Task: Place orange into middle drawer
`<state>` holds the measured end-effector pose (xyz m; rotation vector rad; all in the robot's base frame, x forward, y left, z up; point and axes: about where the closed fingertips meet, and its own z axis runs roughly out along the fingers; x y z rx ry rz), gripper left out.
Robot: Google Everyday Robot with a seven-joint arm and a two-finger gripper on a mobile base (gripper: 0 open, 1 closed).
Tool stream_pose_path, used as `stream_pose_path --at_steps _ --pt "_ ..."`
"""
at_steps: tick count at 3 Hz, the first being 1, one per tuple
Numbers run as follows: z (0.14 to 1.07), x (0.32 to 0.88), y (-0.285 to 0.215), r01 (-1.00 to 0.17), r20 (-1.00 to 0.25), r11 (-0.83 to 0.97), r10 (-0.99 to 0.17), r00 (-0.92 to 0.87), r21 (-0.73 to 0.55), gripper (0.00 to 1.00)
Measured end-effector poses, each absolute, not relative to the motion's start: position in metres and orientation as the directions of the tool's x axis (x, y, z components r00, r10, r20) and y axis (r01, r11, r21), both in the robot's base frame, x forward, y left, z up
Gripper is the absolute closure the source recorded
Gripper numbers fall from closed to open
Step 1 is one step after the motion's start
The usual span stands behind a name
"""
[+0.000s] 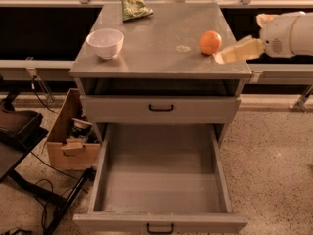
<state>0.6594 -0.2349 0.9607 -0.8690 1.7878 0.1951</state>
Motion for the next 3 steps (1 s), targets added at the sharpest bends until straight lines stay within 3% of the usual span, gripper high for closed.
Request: stream_pose_path --at_steps 1,3 --pt "0.954 0.725 -0.228 -0.604 -0.903 0.758 -0.405 -0.141 -0.246 0.0" --pt "0.925 0.799 -0.209 -0.62 -0.925 0.759 -0.355 -0.137 -0.199 0.0"
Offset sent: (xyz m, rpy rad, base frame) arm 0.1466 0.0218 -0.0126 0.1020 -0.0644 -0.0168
